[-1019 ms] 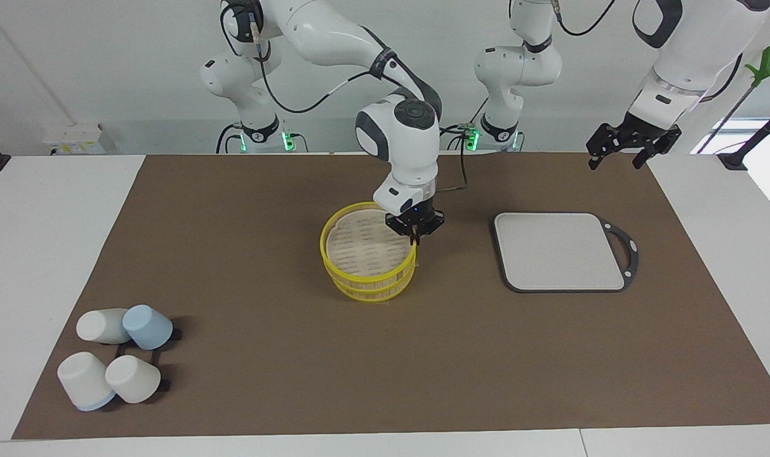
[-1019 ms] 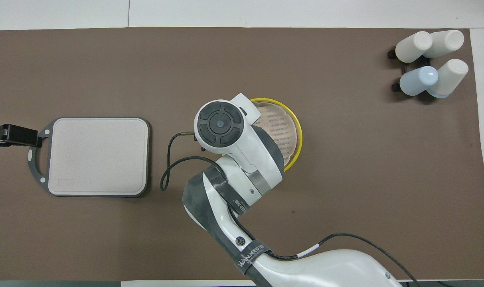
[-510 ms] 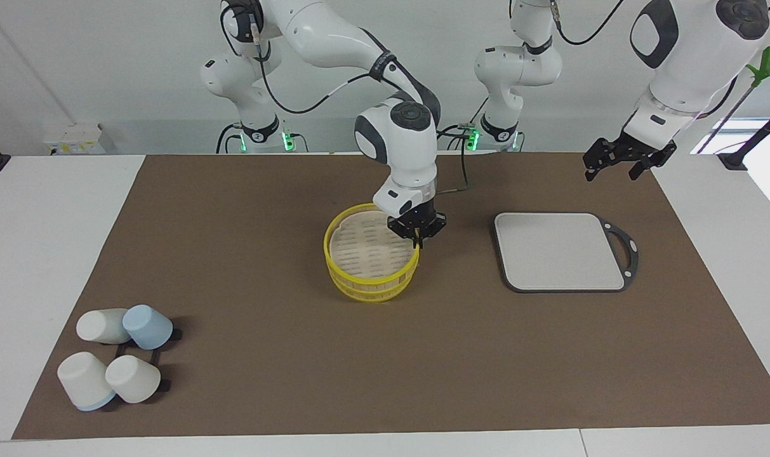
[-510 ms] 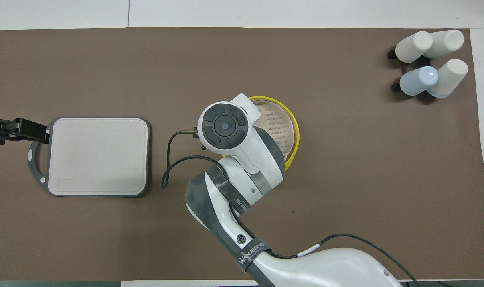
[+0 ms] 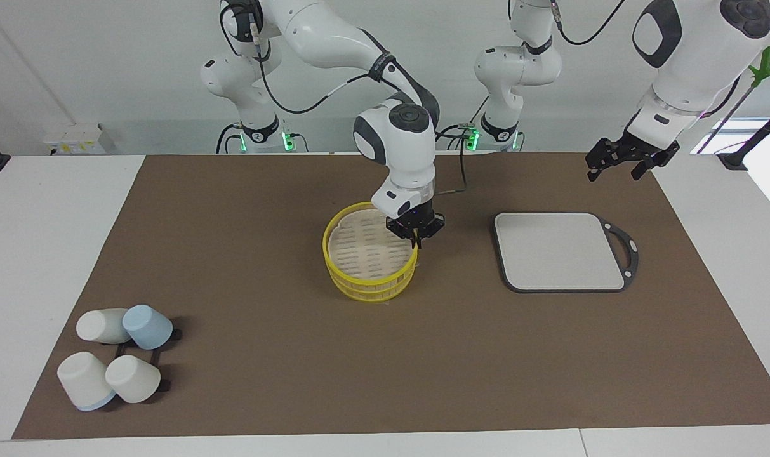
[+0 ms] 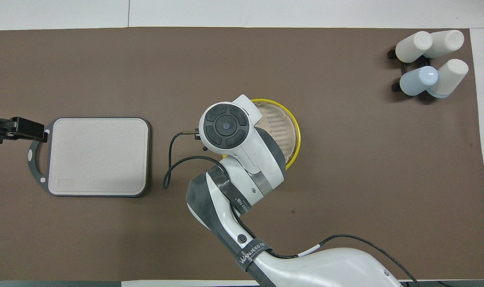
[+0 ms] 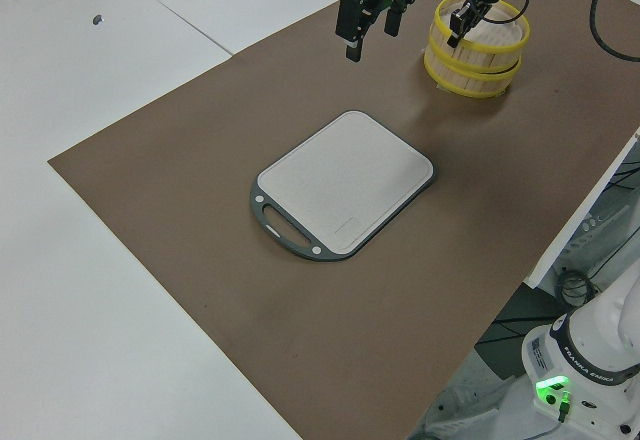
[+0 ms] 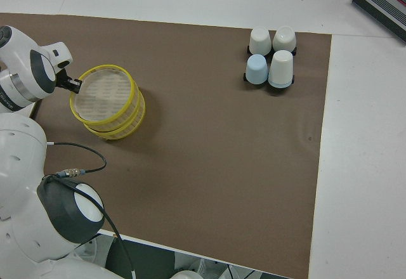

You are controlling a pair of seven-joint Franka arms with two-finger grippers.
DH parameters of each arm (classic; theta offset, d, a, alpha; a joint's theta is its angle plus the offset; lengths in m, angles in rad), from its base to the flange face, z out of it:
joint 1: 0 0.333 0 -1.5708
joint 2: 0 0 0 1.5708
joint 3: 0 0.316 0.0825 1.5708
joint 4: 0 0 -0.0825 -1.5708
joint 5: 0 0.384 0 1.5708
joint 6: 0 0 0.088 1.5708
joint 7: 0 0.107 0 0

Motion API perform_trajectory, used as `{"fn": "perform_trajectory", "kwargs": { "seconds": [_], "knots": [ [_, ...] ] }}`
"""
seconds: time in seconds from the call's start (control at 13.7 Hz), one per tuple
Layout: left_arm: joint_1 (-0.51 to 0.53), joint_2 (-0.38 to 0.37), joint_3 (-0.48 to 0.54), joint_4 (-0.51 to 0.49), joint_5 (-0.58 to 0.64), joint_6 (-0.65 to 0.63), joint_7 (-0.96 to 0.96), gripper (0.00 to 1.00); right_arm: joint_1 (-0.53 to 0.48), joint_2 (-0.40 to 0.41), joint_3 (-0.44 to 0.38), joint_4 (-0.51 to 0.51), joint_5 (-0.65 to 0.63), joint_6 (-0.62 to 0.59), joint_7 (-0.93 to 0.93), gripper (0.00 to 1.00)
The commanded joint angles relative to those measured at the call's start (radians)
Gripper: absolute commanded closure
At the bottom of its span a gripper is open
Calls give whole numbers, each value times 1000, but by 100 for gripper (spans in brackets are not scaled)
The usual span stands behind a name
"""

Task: Place bun in steamer

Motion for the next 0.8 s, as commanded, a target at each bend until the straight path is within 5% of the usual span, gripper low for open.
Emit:
{"fn": "perform_trajectory", "kwargs": {
  "seconds": [0.0, 0.73],
  "knots": [
    [14, -3, -15, 15, -9, -12, 8, 0, 4, -10, -5, -54, 10, -30, 29, 96],
    [12, -35, -15, 0, -9, 19, 0, 0, 27, -13, -11, -49, -15, -32, 49, 88]
  ]
}}
